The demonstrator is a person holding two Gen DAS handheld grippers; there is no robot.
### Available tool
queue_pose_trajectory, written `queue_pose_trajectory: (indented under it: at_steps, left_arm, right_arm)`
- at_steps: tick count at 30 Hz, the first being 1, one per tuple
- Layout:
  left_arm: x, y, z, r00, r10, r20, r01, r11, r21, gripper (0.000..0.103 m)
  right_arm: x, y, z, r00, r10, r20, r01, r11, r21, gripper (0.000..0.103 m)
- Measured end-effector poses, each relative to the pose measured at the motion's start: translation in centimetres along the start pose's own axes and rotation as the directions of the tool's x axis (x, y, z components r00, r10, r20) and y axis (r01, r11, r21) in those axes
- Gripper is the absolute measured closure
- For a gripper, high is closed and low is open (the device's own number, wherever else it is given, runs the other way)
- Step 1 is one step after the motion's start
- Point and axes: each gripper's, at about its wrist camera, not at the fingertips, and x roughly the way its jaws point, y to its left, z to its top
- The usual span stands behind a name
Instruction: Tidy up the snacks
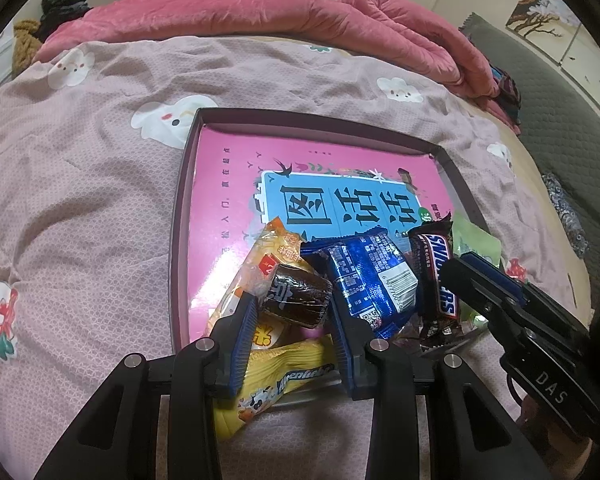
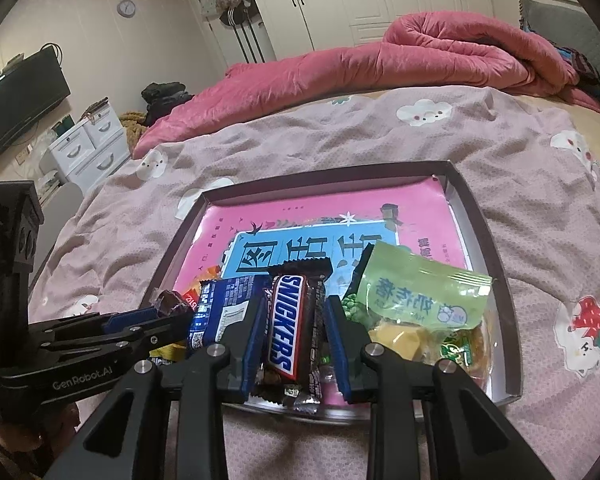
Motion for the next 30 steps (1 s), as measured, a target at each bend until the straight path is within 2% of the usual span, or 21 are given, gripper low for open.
queue_pose_trajectory:
  at_steps: [8,12,16,25,30]
  left_arm:
    - [-0.3,0.0,0.1,1.000,-0.010,0.012,0.010,1.000,0.000,0.064]
    - [-0.8,-0.1,0.2,0.999,-0.019,0.028,0.019,1.000,0.002,0.054]
    - [-1.1,-0.2,0.3,0.999,-0.019,0.031,0.019,1.000,0.003,0.054]
    - [-2.6,-0.2,0.3,0.998,-0.015,0.055,0.015,1.000,-0.012,0.042]
    - [-4.0,-0.6,0.1,0.997,-0.013,0.070,0.013,1.000,-0.005,0.032]
  right_arm:
    - [-0.8,0.2,-0.2,1.000,-0.009,0.008,0.009,1.000,-0.004,0.070]
    - [-1.4,0.4,-0.1,0.999,-0.025,0.024,0.026,0.999,-0.023,0.069]
    - [-1.9,0.4,-0.1,0.999,-0.032,0.031,0.032,0.999,-0.020,0.068]
    - [-3.4,0.1,0.1,0.996,-0.053,0.065,0.054,0.998,-0.013,0.060]
    - [-4.9,0.6,0.1,0.993,-0.066,0.101,0.070,0.997,-0.031,0.048]
